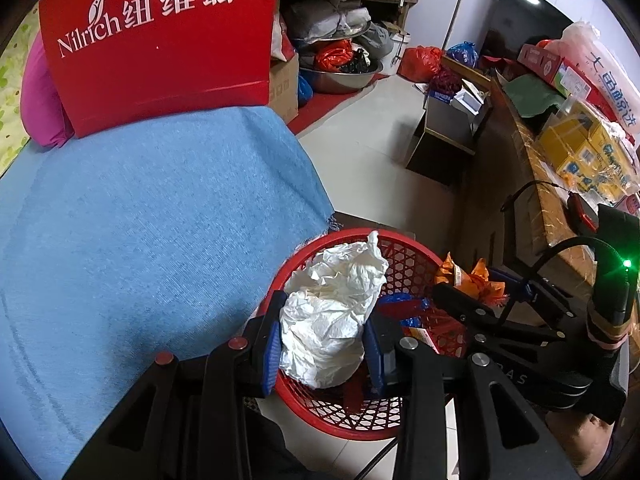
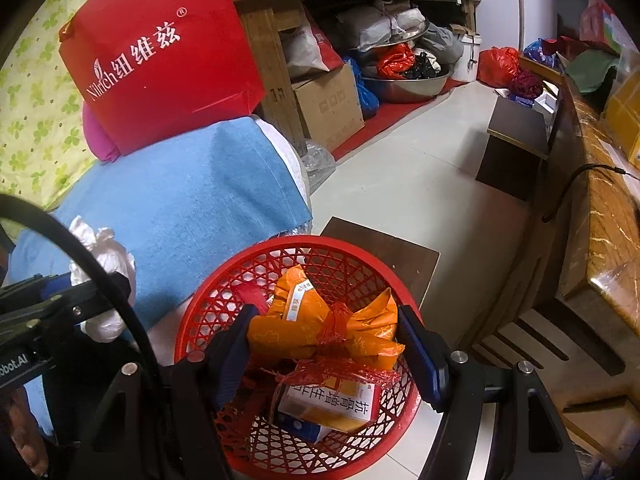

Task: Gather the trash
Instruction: 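Open right tool to drop the candy while left tool drops the tissue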

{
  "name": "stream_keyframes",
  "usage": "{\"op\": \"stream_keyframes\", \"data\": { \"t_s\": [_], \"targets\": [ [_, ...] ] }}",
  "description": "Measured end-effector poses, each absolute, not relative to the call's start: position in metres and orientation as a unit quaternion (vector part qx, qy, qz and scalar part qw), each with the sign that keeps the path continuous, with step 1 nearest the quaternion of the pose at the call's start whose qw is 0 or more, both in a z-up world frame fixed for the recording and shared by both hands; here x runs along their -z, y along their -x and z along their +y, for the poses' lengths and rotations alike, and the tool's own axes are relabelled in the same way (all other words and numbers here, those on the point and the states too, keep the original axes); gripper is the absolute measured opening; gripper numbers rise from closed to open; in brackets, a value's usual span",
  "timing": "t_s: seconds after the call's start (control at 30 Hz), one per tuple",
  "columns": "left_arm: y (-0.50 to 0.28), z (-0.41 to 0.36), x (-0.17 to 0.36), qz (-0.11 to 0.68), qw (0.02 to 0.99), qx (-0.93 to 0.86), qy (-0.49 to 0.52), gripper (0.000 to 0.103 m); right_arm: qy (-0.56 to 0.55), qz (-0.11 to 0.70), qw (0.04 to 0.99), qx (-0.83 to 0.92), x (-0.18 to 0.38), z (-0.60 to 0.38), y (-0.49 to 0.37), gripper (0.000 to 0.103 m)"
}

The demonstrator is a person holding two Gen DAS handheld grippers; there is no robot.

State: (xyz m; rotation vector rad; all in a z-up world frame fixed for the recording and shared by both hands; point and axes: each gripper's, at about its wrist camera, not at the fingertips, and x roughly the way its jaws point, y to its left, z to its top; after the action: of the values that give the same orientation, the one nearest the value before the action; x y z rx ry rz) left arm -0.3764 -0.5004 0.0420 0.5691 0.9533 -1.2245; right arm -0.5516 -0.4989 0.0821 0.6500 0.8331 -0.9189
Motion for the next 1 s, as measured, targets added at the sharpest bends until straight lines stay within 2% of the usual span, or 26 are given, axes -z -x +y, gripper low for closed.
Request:
{"op": "stream_keyframes", "data": {
  "t_s": [0.33,0.4,0.47,0.57,0.73,1.0],
  "targets": [
    [0.377,-0.503,-0.037,0.427,0.676,0.544,-0.254,0.037,-0.301,0.388,0.761,0.425,-0.076,-0.506,0.551,0.074],
    [0.377,-0.503,-0.037,0.427,0.676,0.543,-0.254,0.037,-0.3,0.391,0.756,0.431,-0.073,-0.508,0.551,0.08],
    [0.378,-0.504,-0.036,0.429,0.676,0.543,-0.255,0.037,-0.3,0.391,0.752,0.437,-0.072,-0.511,0.552,0.091],
    [0.376,-0.504,-0.034,0.431,0.676,0.541,-0.254,0.037,-0.289,0.385,0.754,0.448,-0.078,-0.513,0.555,0.098],
    [0.373,-0.506,-0.031,0.436,0.677,0.536,-0.253,0.037,-0.269,0.363,0.764,0.461,-0.101,-0.509,0.563,0.098],
    [0.381,-0.513,-0.026,0.439,0.671,0.539,-0.256,0.037,-0.22,0.275,0.8,0.486,-0.163,-0.492,0.587,0.098]
  ]
}}
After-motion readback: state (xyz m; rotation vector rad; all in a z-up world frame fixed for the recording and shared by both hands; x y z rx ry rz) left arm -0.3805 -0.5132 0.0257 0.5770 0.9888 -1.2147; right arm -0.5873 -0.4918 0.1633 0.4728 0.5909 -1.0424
